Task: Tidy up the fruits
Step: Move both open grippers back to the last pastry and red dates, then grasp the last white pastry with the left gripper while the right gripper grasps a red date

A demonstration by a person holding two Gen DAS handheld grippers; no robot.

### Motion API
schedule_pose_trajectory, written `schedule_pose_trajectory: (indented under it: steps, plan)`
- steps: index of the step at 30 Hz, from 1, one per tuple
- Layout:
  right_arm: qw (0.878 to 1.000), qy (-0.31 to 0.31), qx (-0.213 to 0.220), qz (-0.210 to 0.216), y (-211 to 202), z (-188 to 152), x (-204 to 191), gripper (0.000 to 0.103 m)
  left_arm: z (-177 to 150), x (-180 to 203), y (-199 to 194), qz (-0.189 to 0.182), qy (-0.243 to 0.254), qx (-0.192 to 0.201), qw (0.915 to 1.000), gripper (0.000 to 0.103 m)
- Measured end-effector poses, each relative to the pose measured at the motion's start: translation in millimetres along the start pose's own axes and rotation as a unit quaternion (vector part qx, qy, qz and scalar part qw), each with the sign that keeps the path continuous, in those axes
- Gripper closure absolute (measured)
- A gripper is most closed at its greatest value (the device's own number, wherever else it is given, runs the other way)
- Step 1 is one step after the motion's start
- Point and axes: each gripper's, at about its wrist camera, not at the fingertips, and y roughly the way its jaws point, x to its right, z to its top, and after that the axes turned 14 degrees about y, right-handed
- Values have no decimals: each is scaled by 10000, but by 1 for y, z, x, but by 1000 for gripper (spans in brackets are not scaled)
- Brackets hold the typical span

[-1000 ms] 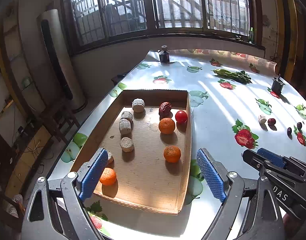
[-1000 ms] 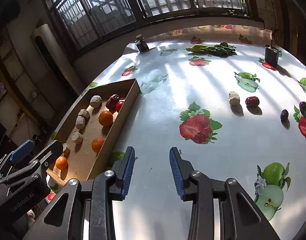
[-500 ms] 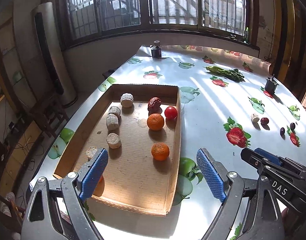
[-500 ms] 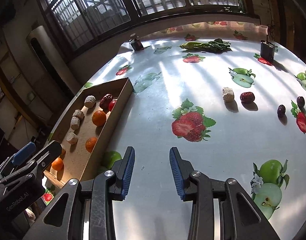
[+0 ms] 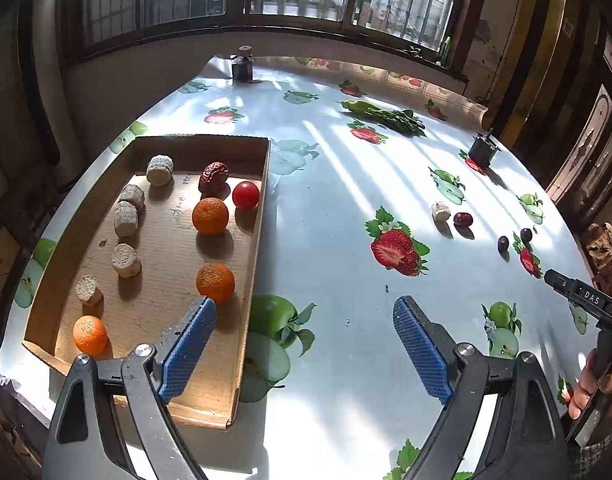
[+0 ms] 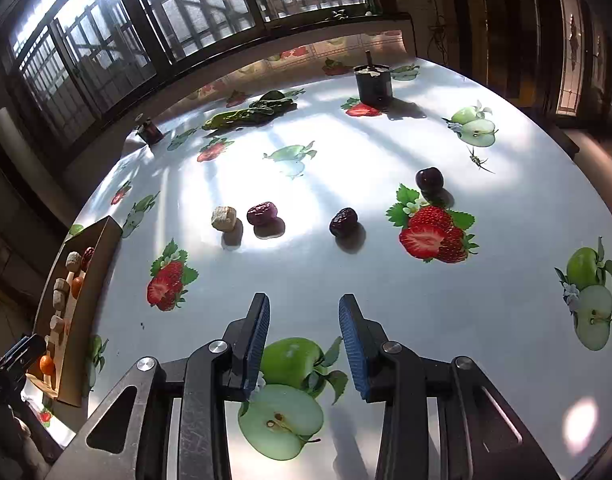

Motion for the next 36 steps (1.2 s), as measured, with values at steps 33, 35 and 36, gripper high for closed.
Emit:
schedule_pose_trajectory:
  steps: [33,35,36]
  plan:
    - [9982,-397,-219,380,96,46,-24,65,127,118,185,-1735,134,-685,9824,58]
    - [9982,-489,-181,311,96,45,-27,64,125,122,188,-1750,174,-721,9818,80]
    - [9980,-524,-173,294,96,44,-28,64,124,122,187,-1729,170,-679,9824,80]
